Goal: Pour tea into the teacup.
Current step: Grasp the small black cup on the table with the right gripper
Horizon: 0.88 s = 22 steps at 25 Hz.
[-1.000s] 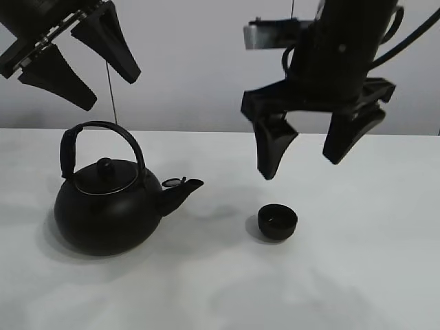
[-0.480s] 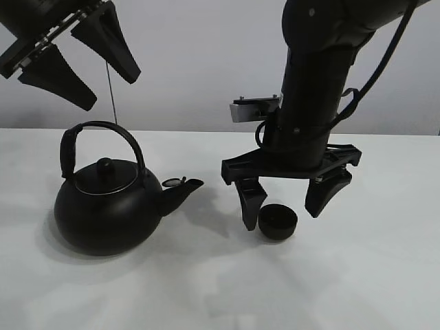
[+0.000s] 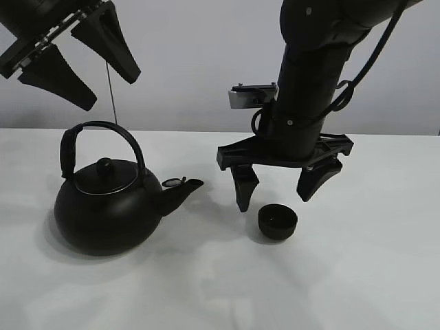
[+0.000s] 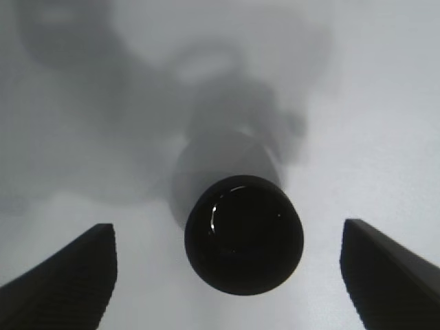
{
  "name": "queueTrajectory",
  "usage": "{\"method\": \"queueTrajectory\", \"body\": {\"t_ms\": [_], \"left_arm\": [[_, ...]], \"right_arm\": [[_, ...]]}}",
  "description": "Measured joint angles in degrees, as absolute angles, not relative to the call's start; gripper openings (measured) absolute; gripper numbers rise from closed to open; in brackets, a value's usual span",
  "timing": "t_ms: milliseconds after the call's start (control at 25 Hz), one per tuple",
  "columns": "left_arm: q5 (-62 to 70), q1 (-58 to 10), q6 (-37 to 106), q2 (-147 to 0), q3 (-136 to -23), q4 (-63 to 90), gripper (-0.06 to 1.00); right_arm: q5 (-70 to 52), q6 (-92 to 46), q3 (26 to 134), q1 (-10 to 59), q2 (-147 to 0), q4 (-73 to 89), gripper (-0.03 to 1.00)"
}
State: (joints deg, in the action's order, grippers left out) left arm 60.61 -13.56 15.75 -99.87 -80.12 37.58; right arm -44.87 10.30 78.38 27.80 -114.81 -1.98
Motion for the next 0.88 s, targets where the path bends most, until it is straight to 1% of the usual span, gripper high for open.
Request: {"method": "queueTrajectory", "body": {"t_ms": [160, 400, 600, 640, 720, 800, 880], "left_arm": [[60.60, -13.56, 15.75, -99.87, -80.12, 37.58, 0.50], [60.31, -13.56, 15.75, -99.87, -80.12, 37.58, 0.50], [60.22, -13.56, 15.75, -99.87, -80.12, 37.58, 0.50], [60.16, -13.56, 15.75, -99.87, -80.12, 37.58, 0.50], [60.17, -13.56, 15.75, -99.87, -80.12, 37.58, 0.50], [60.17, -13.56, 15.75, -99.87, -80.12, 37.58, 0.50], [60.17, -13.56, 15.75, -99.87, -80.12, 37.58, 0.50]], "right_arm": [[-44.79, 10.51, 78.38, 26.71, -115.53, -1.82, 0.61], [-44.84, 9.22, 78.38, 26.60, -118.72, 2.46, 0.61], [-44.35, 9.12, 78.38, 26.60, -119.36, 2.77, 0.61], [-44.17, 9.12, 78.38, 26.60, -119.41, 2.77, 0.59], [-43.83, 9.12, 78.43, 26.60, -119.53, 2.77, 0.52], [-43.77, 9.12, 78.41, 26.60, -119.53, 2.83, 0.39], [-43.72, 9.12, 78.41, 26.60, -119.53, 2.82, 0.40]]}}
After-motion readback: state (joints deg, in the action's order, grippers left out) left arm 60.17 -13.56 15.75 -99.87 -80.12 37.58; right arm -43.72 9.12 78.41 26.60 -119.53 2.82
